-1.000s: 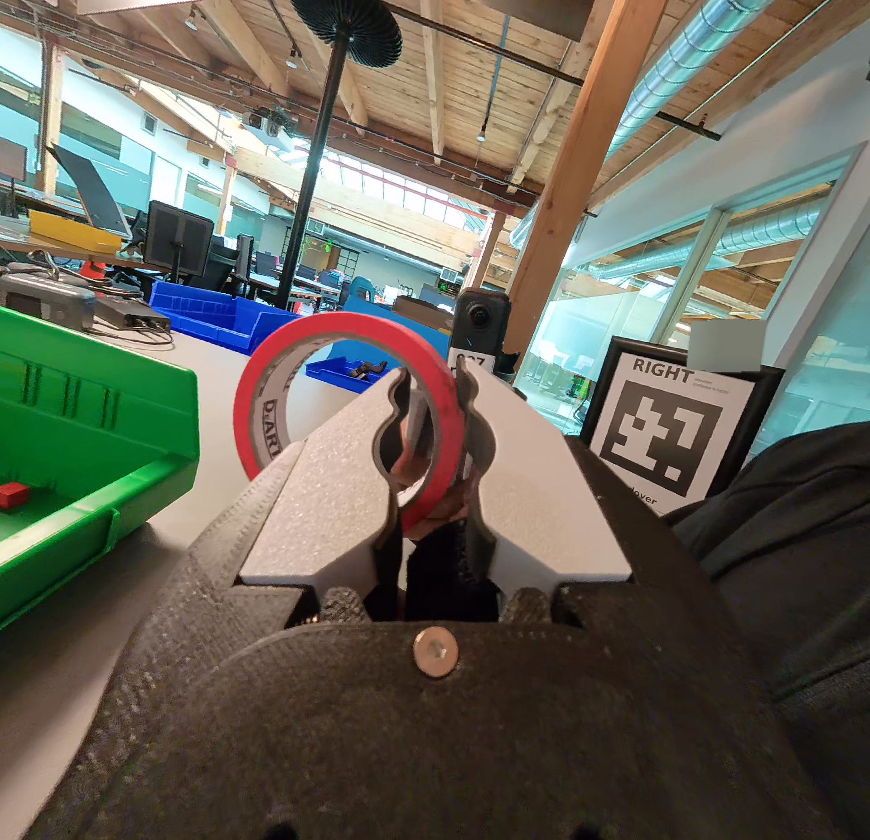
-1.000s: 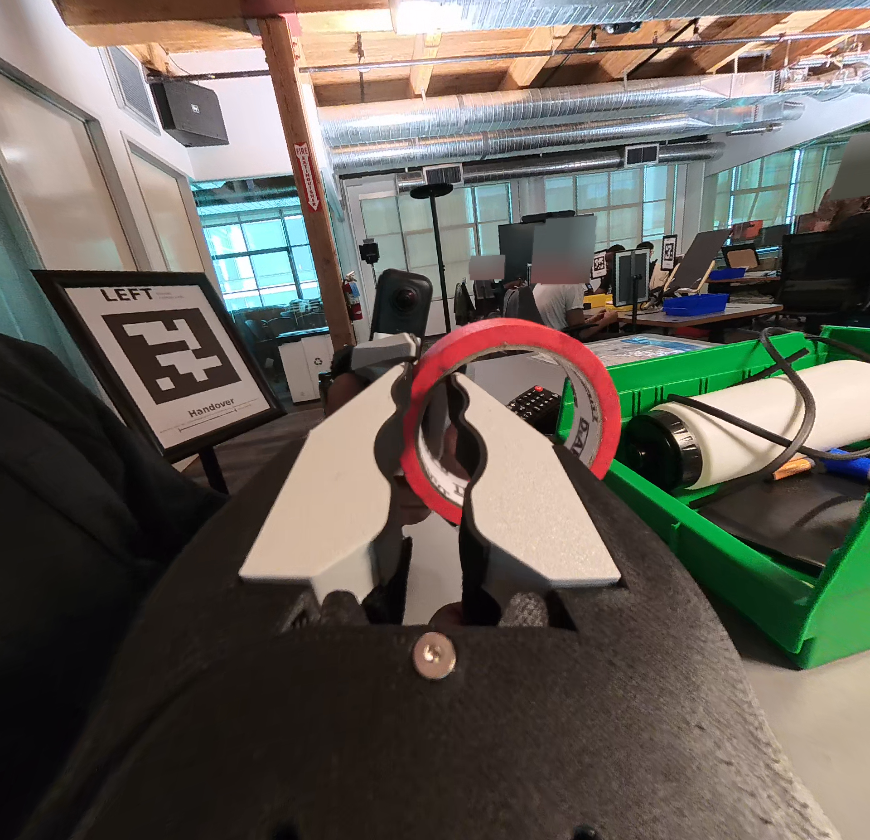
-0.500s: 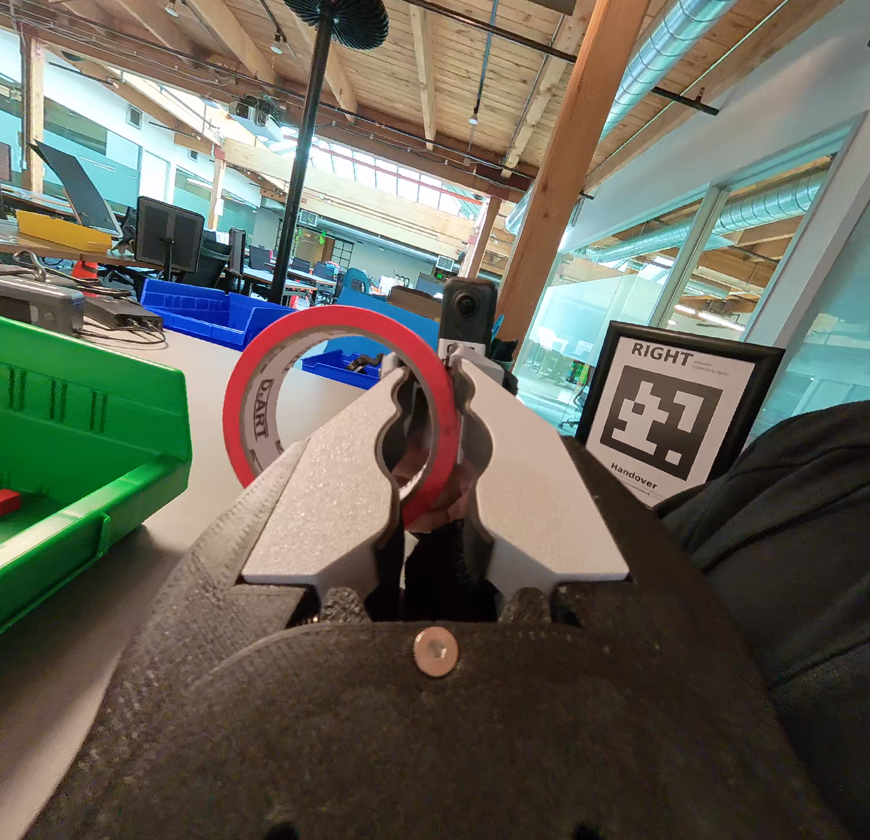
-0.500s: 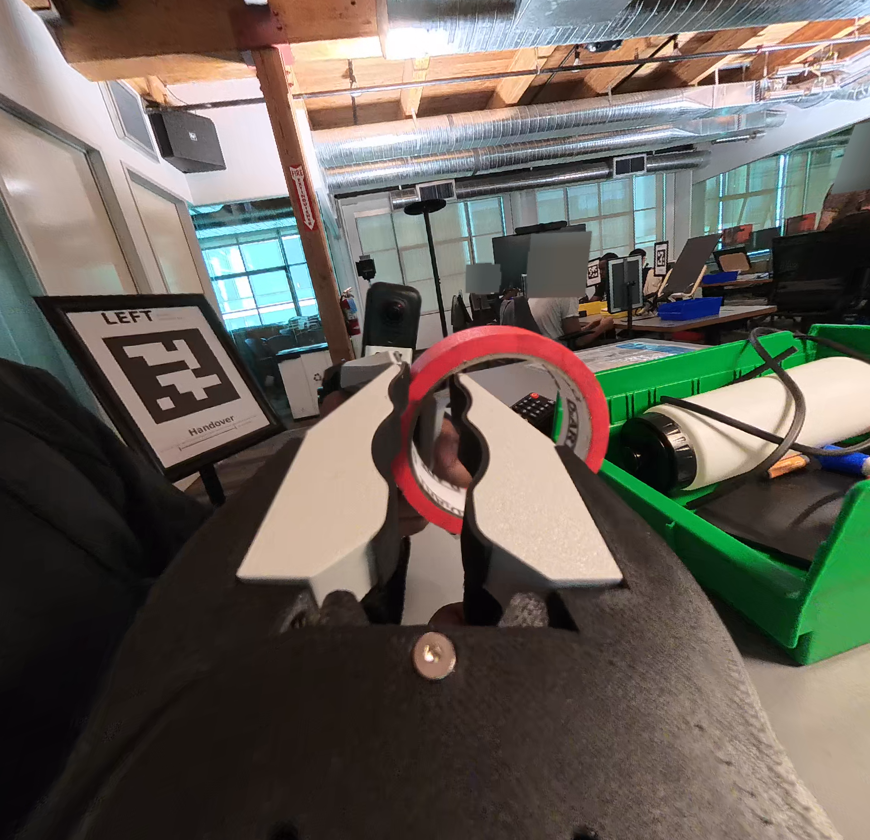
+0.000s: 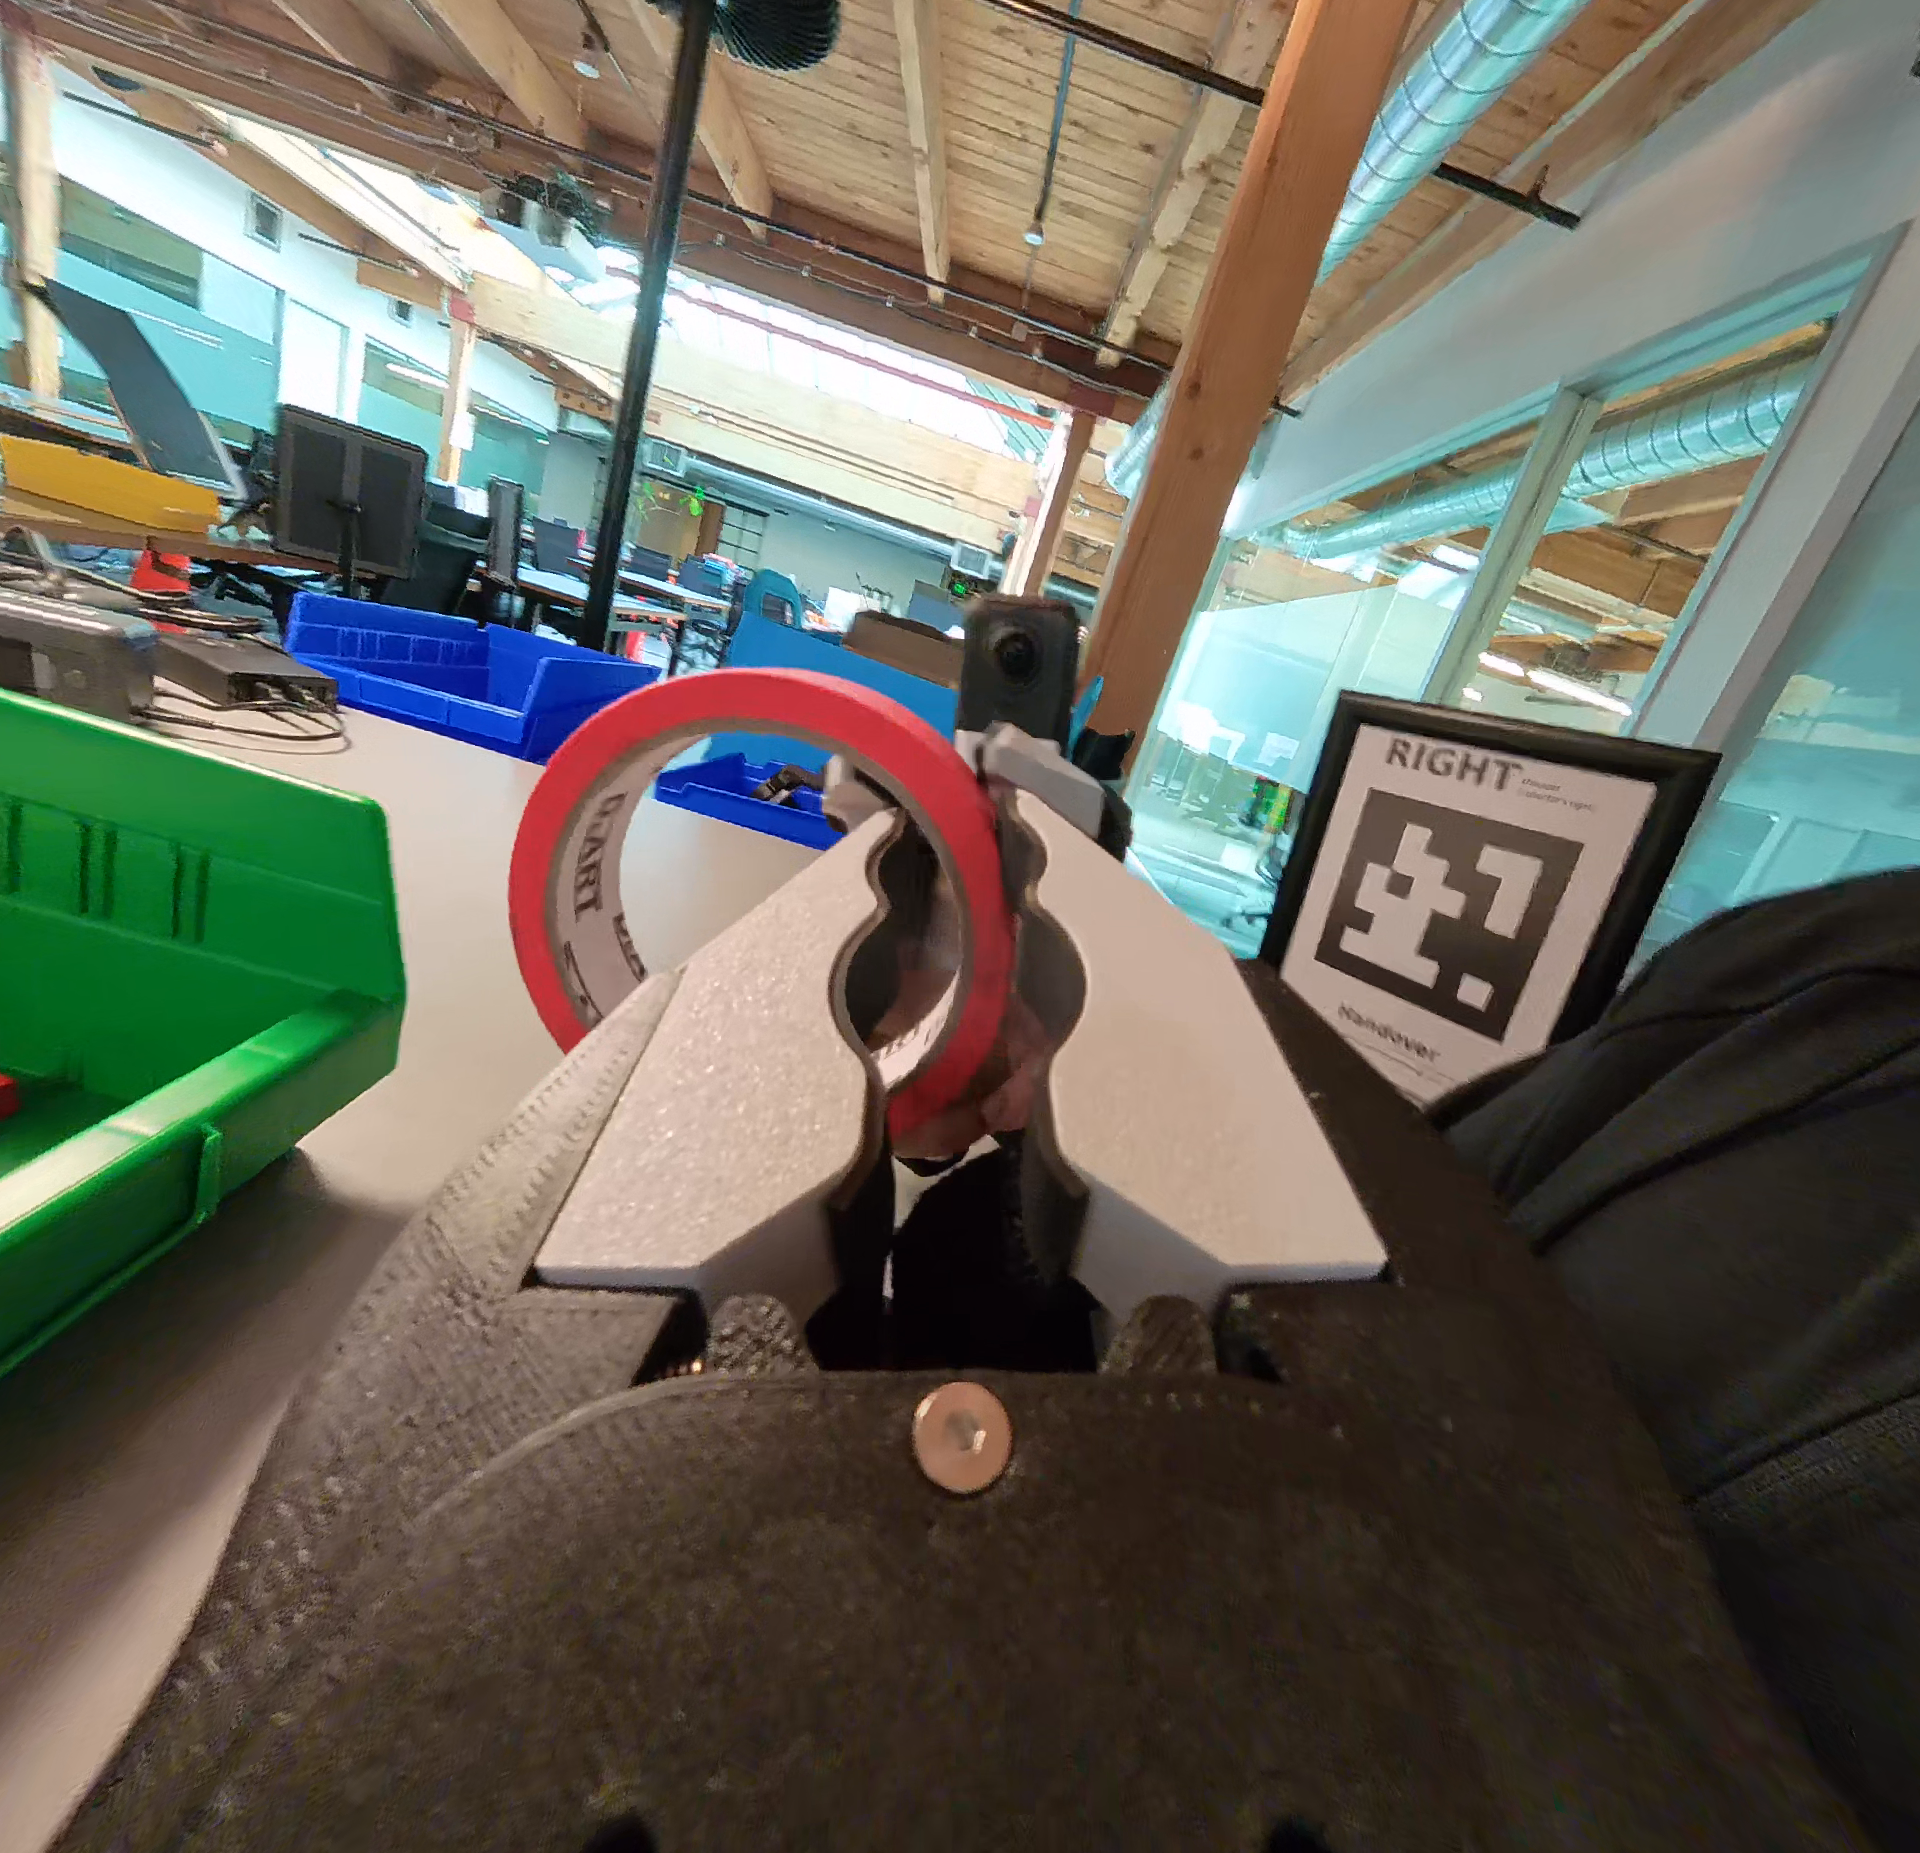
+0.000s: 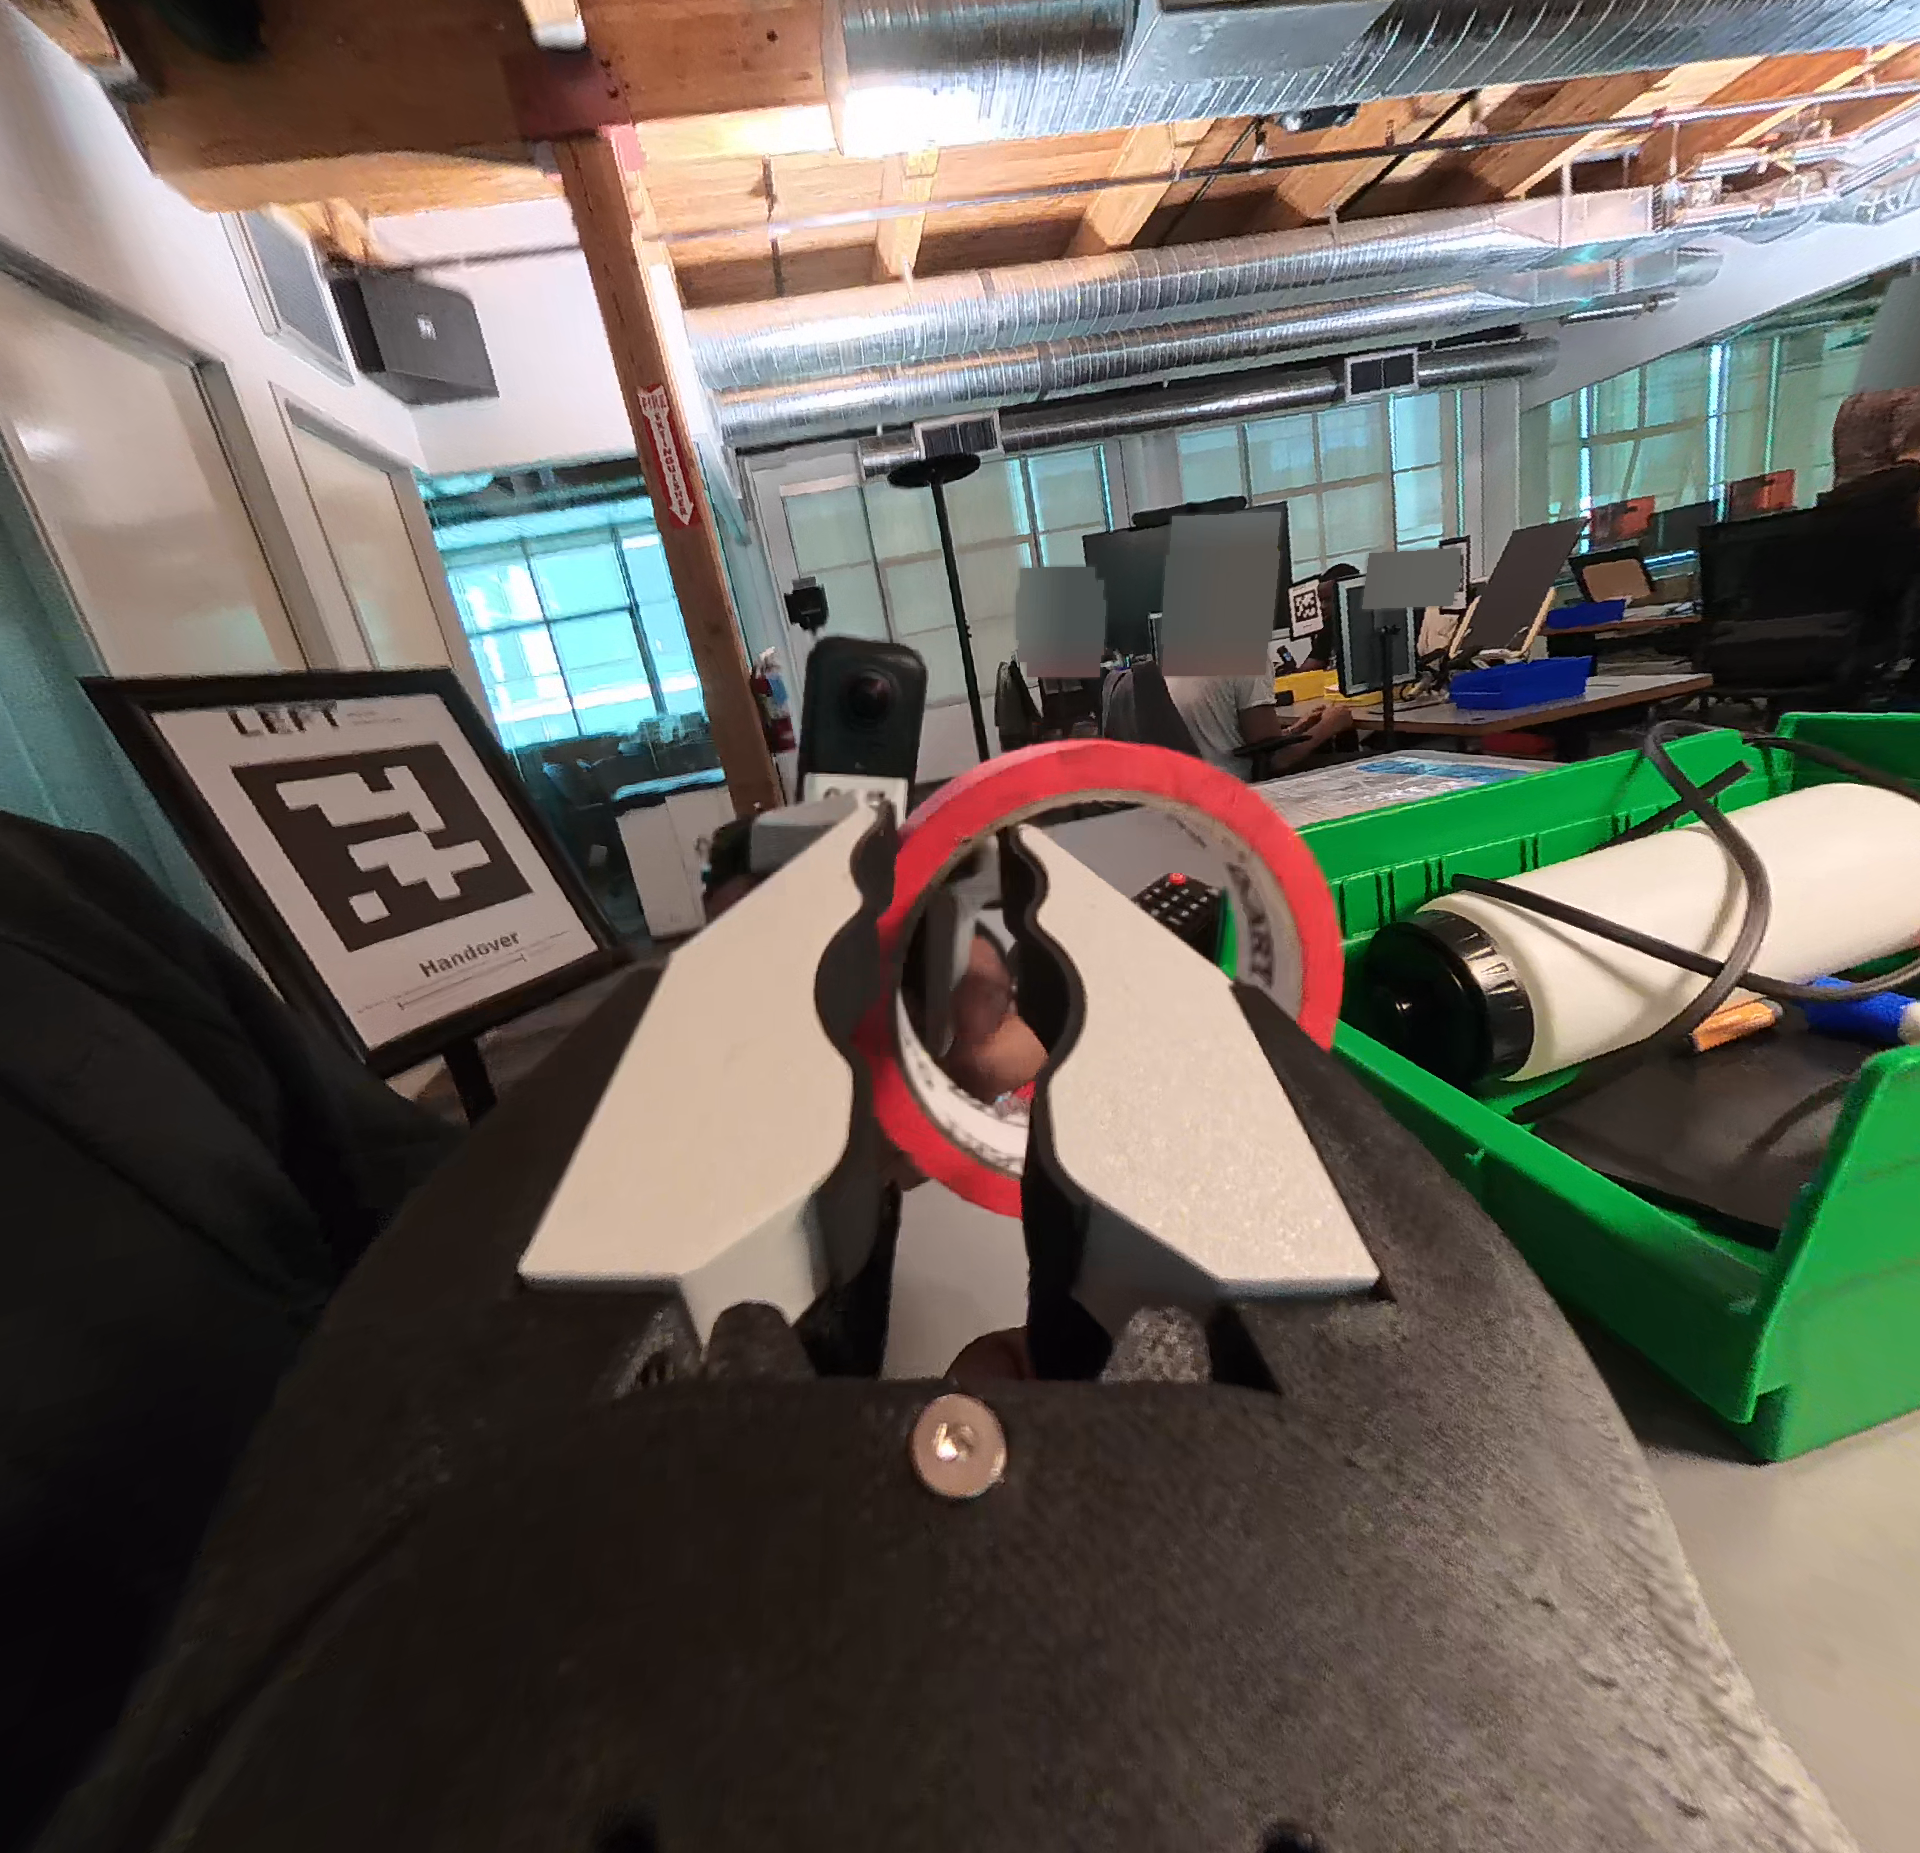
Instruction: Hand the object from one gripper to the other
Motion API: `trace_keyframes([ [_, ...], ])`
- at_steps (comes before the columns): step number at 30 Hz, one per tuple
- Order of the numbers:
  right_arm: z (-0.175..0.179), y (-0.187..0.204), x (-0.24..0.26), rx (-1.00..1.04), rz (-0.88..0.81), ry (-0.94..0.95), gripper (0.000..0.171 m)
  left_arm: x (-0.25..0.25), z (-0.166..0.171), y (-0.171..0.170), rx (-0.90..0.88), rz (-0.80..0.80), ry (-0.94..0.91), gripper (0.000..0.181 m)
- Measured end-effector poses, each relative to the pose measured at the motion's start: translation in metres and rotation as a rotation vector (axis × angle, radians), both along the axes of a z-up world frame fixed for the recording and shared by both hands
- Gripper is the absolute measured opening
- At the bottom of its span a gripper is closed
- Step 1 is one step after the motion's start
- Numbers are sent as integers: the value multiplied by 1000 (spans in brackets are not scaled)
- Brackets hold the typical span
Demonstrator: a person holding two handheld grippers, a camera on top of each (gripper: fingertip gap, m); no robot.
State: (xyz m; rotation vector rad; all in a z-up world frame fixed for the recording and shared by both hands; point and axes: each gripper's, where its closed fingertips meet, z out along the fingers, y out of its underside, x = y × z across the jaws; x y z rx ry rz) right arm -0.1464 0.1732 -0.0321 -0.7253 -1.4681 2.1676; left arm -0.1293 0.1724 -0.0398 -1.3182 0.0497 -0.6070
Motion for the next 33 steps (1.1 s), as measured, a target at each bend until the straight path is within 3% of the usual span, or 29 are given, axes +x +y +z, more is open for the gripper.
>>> trace_keyframes([
  [5, -3, -8, 2, 59, 4, 22, 17, -13, 6, -3, 25, 25, -73, 16],
  [9, 0, -2, -1, 1, 0, 2, 24, -6, 5, -4, 26, 4, -40, 15],
  [17, -4, -6, 0, 50, -7, 8, 17, -10, 3, -1, 11, 34, -47, 20],
  [23, -2, -3, -2, 16, -16, 4, 24, -8, 4, -3, 21, 16, -43, 16],
  [33, -4, -3, -3, 43, -27, 9, 19, -13, 3, -1, 10, 39, -60, 19],
])
